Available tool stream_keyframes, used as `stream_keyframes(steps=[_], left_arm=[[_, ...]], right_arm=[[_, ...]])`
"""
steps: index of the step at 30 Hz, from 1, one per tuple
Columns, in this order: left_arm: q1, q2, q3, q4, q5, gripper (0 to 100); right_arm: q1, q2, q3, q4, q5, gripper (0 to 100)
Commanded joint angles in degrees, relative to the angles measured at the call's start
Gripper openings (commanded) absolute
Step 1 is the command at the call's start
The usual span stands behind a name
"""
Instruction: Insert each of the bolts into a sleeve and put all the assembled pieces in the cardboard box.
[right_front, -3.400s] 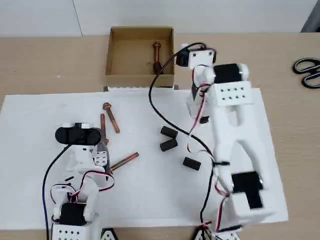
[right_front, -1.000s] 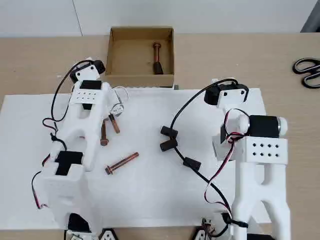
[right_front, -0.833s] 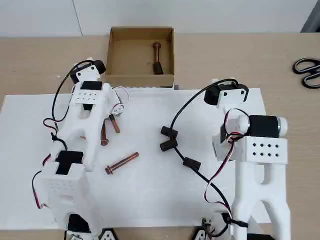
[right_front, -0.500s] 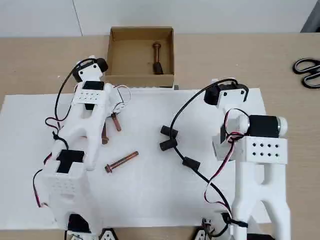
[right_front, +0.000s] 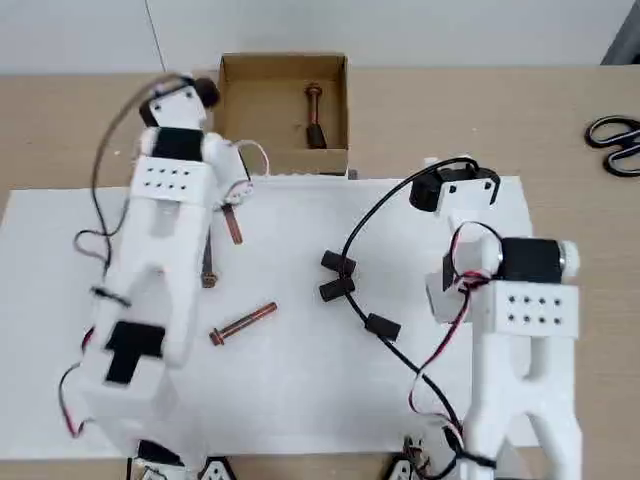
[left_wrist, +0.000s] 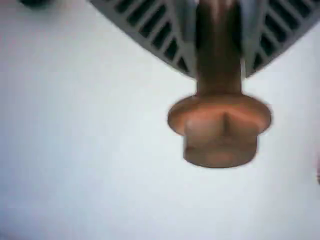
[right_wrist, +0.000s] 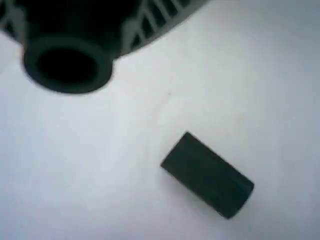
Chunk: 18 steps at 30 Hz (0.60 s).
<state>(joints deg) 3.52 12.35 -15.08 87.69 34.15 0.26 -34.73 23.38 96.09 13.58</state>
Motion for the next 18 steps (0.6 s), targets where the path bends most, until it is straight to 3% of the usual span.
stream_keyframes(steps=[1, 8, 18], left_arm=[[0.35, -11.08, -3.03, 3.69, -3.87, 0], [0.35, -23.03, -2.86, 9.76, -7.74, 0], [0.35, -40.26, 7.6, 7.38, -13.54, 0]], right_arm=[[0.13, -9.1, -0.44, 0.13, 0.44, 0.2], [0.13, -23.52, 2.46, -1.01, 0.26, 0.2], [0.13, -33.89, 10.9, -4.79, -0.18, 0.2]])
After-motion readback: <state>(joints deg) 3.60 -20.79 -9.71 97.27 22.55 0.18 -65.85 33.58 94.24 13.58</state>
